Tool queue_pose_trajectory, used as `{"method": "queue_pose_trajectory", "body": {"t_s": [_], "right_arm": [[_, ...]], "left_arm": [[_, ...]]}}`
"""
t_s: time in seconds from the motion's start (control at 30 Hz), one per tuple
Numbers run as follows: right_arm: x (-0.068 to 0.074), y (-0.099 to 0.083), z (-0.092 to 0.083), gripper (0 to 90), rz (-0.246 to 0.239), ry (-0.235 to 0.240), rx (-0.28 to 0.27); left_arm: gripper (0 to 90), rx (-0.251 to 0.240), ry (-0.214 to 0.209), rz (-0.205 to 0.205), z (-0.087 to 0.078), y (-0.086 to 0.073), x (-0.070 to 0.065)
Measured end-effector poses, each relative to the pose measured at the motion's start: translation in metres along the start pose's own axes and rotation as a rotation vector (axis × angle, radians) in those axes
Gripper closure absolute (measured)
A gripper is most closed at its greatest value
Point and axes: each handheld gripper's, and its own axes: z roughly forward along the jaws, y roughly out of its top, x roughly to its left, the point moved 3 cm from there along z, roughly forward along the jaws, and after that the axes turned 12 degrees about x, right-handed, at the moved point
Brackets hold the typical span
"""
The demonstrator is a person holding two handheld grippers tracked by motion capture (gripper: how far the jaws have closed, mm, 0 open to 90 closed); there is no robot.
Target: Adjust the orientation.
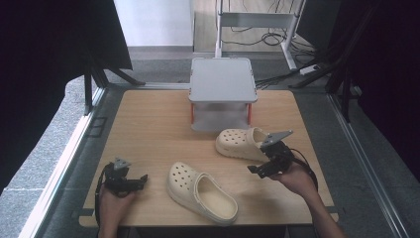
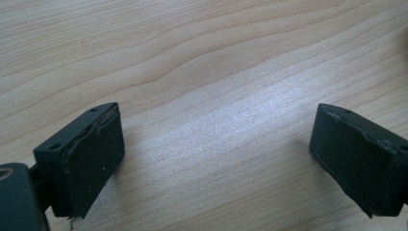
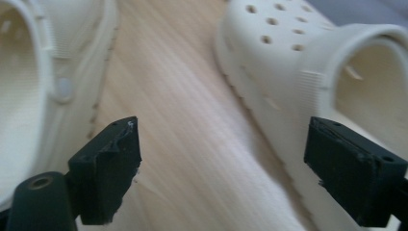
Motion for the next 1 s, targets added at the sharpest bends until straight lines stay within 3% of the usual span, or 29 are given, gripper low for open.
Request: {"method": "queue_pose_trajectory", "body": {"t_s": [0.17, 0.37, 0.53, 0.8, 1.0], "right_arm": [[-0.023, 0.002, 0.002, 15.4, 0.045, -0.013, -0.005], [-0.045, 0.01, 0.01, 26.2, 0.075, -0.008, -0.021], [-0.053, 0.022, 0.02, 34.2, 0.061, 0.016, -0.019], [-0.063, 0.03, 0.039, 48.5, 0.04, 0.059, 0.037], [-0.064, 0.033, 0.047, 66.3, 0.0, 0.093, 0.059]], "left_arm": [[5.0, -0.002, -0.001, -0.003, 0.0, 0.0, 0.0], [5.0, 0.001, 0.0, 0.0, 0.0, 0.0, 0.0], [5.0, 0.001, 0.0, 0.0, 0.0, 0.0, 0.0], [5.0, 0.001, -0.001, 0.0, 0.0, 0.0, 0.0], [5.0, 0.001, -0.001, 0.0, 0.0, 0.0, 0.0]]}}
